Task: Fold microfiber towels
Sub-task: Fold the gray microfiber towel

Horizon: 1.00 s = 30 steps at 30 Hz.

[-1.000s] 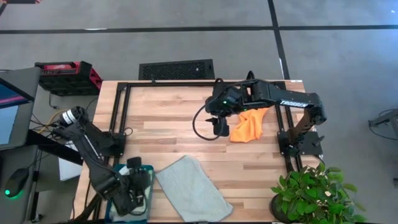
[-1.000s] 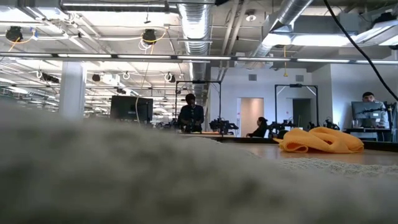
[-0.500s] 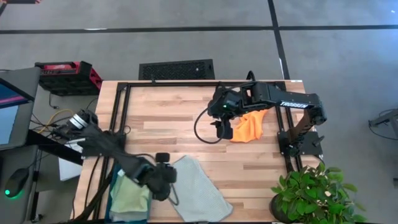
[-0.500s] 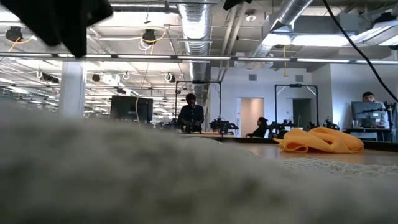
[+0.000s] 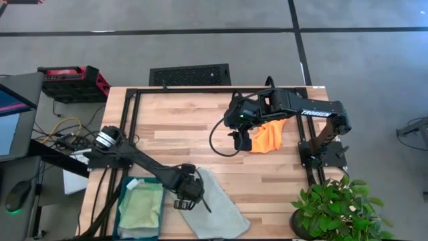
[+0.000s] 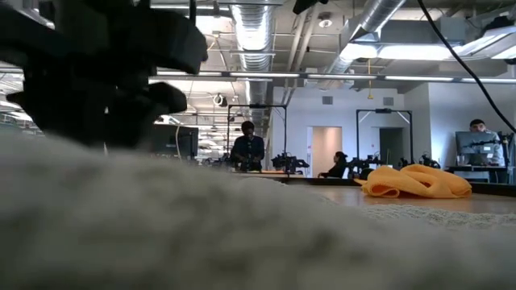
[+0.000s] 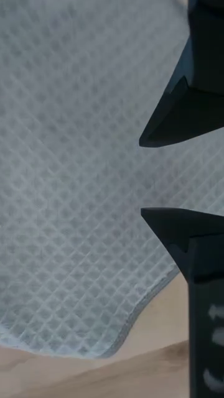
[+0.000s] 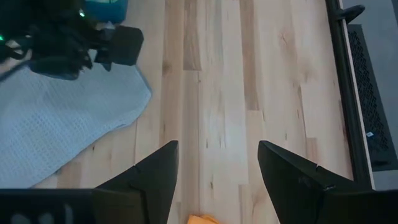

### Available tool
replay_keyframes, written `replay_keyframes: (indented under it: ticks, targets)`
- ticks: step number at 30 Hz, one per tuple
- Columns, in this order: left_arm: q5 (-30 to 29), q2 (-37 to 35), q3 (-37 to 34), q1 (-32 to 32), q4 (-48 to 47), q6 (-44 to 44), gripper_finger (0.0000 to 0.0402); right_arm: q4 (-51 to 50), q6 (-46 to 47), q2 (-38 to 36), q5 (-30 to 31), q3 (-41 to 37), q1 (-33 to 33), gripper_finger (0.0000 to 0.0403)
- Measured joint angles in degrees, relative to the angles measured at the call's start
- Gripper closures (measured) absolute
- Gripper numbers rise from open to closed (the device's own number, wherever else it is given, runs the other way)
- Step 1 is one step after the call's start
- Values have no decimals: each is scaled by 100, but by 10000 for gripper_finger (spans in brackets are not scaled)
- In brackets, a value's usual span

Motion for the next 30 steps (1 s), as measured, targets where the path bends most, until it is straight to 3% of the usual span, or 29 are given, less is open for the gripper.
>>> replay_keyframes:
  ticks: [18, 30]
  targets:
    - [592, 85, -274, 691, 314, 482, 239, -35, -12, 0, 0, 0, 0, 159]
    - [436, 63, -361, 888, 346, 645, 239, -38, -17, 0, 0, 0, 0, 159]
